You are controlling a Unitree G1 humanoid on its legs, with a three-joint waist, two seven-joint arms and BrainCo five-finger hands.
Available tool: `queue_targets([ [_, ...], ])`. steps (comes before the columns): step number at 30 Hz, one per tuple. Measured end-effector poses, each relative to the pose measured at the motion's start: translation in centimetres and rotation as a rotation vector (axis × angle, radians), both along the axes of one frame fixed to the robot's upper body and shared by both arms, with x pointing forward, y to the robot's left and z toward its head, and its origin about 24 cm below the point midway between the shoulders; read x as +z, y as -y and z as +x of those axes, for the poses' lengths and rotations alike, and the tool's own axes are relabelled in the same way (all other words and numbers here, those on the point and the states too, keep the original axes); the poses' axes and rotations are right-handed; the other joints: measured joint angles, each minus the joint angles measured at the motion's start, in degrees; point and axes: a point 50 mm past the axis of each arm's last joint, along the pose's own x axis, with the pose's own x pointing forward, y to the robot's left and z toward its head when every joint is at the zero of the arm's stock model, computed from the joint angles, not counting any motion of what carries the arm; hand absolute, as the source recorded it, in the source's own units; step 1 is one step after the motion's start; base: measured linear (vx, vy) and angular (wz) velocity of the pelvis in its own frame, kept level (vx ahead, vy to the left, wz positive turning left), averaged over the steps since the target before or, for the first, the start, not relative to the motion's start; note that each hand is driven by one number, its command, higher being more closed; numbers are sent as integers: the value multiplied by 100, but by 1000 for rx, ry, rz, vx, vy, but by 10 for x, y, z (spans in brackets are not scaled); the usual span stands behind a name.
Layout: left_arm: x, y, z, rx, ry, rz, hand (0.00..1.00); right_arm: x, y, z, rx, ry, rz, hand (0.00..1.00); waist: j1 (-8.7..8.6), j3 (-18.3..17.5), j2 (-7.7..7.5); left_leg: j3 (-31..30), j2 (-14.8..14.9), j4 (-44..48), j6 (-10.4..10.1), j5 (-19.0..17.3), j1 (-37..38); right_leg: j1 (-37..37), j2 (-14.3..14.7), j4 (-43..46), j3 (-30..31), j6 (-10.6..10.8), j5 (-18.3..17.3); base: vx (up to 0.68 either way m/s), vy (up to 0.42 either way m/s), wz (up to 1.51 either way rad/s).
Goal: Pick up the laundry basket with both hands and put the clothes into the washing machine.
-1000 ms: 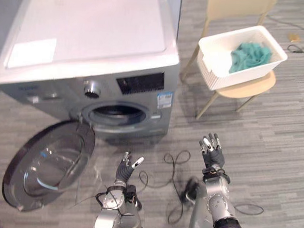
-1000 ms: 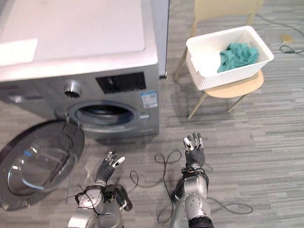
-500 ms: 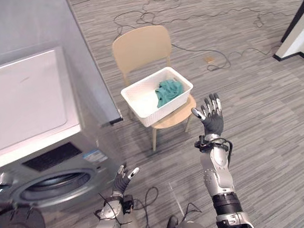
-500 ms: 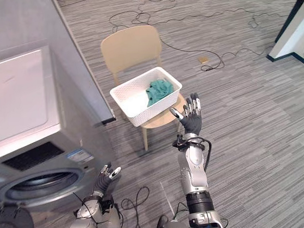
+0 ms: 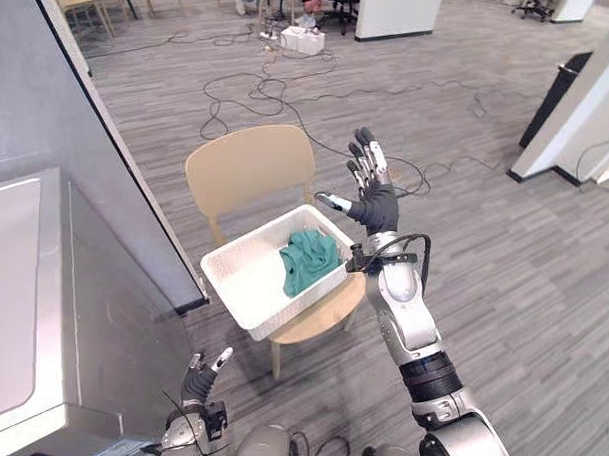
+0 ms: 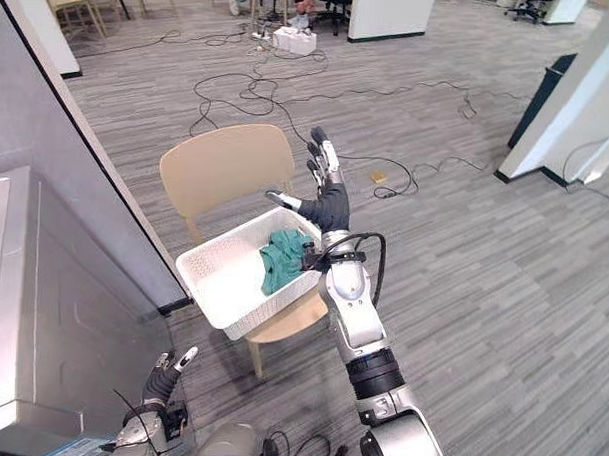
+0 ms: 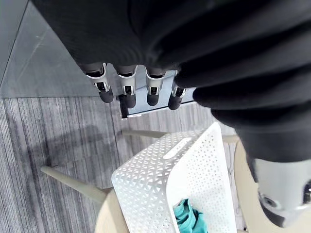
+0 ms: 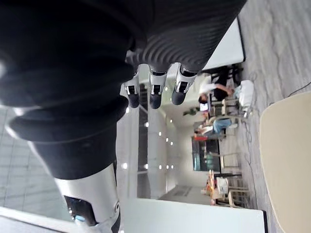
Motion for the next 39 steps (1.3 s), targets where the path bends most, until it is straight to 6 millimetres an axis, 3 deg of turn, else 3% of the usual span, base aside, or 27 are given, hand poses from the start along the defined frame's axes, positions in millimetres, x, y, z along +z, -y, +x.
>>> queue_targets([
  [2,-3,2,1,-3,-15,-10,0,-2,6,1,-24,15,-82,0,-20,-24,-29,-526,-1,-10,-183,-64,-67,-86,30,-1273,515,-69,-38,281,-253,115],
  [4,-7,6,3,-8,-30,-23,0,-4,17,4,-61,21,-171,0,-83,-57,-78,-1098,-35,56,-336,-110,-209,-96,126,-2520,1517,-92,36,204,-282,148],
  [5,-10,7,1,-13,-46,-25,0,-6,25,5,-83,21,-216,0,-142,-96,-150,-1498,-54,120,-516,-154,-316,-64,115,-3074,2137,66,224,269,-478,174],
  [6,-11,4,0,-18,-57,-15,0,-10,28,7,-99,13,-260,0,-126,-131,-208,-1867,-46,153,-731,-199,-370,12,85,-3512,2367,311,506,277,-535,187],
  [7,-10,-1,-3,-18,-64,0,0,-13,28,9,-104,2,-279,0,-110,-170,-325,-2106,-44,163,-908,-215,-401,75,36,-3843,2307,496,853,244,-588,140],
  [8,-10,-6,-4,-16,-69,12,0,-16,28,10,-106,-7,-297,0,-87,-210,-442,-2245,-50,148,-1033,-232,-429,100,25,-4002,2283,468,1134,223,-631,130],
  [9,-14,-5,-7,-7,-89,6,0,-24,33,14,-113,-34,-354,0,-39,-299,-285,-2625,170,138,-1302,-222,-554,143,229,-3966,1895,529,1067,217,-711,143],
  [10,-15,1,-8,4,-84,-19,0,-29,41,17,-123,-63,-401,0,-25,-339,-124,-2846,462,-64,-1563,57,-748,265,438,-4133,1387,352,1060,121,-535,167],
  [12,-18,13,-8,6,-89,-72,0,-31,55,20,-144,-79,-447,0,-31,-321,-125,-2603,669,-548,-1381,554,-844,365,477,-4249,806,148,1015,38,-357,150],
  [13,-18,20,-5,1,-77,-104,0,-31,68,22,-176,-86,-470,0,-125,-288,-165,-2129,749,-771,-1125,821,-918,468,422,-4355,422,67,1010,11,-345,178],
  [14,-19,29,-4,-28,-76,-129,0,-28,85,25,-226,-91,-492,0,-197,-209,-178,-1224,847,-808,-1013,882,-1026,601,369,-4454,5,22,1011,-1,-322,201],
  [15,-19,33,-5,-53,-80,-136,0,-25,100,27,-271,-97,-514,0,-202,-161,-239,-290,960,-869,-985,893,-999,672,330,-4544,-313,4,1014,0,-200,160],
  [16,-20,34,-5,-61,-82,-137,0,-22,106,29,-289,-97,-523,0,-200,-159,-238,80,977,-948,-915,945,-955,678,309,-4572,-437,-8,1021,11,-106,114],
  [17,-19,35,-6,-79,-78,-139,0,-12,114,34,-321,-77,-563,0,-198,-126,-173,364,984,-1237,-932,1372,-810,686,295,-4639,-599,-38,1042,7,-47,74],
  [18,-17,34,-5,-86,-62,-139,0,5,117,43,-350,-31,-619,0,-150,73,-163,289,941,-1444,-1155,1549,-805,680,287,-4648,-668,-52,1053,-22,-19,54],
  [21,-12,29,0,-122,-36,-126,0,35,124,58,-411,26,-771,0,-138,379,-197,-6,853,-1303,-1141,1625,-1291,412,205,-4630,-927,-43,1120,-113,74,42],
  [25,-6,25,5,-147,-5,-114,0,55,126,81,-446,18,-938,0,39,821,-190,103,694,-1416,-1054,1784,-1555,43,40,-4651,-838,1,1327,-89,127,1],
  [28,3,23,18,-158,49,-104,0,72,144,100,-545,-72,-1034,0,183,1295,-133,319,639,-1433,-962,1853,-1712,-151,19,-4966,-664,12,1707,-108,91,-30],
  [29,4,23,20,-159,54,-103,0,72,147,101,-554,-84,-1040,0,195,1332,-127,328,635,-1435,-962,1855,-1716,-150,19,-4996,-644,12,1737,-131,80,-19],
  [34,21,28,46,-188,151,-96,0,70,202,101,-681,-319,-1127,0,151,1769,-25,272,477,-1999,-918,2326,-1932,-373,11,-5357,-802,14,2074,-105,43,11],
  [38,28,36,54,-203,193,-122,0,66,210,100,-695,-368,-1139,0,145,1840,-34,321,467,-2445,-1049,2582,-2059,-694,50,-5483,-772,-24,2243,-74,19,-4],
  [39,30,38,58,-194,209,-141,0,63,211,101,-685,-390,-1158,0,148,1853,-45,351,457,-2555,-985,2668,-2089,-746,67,-5568,-755,-23,2311,-65,16,-12],
])
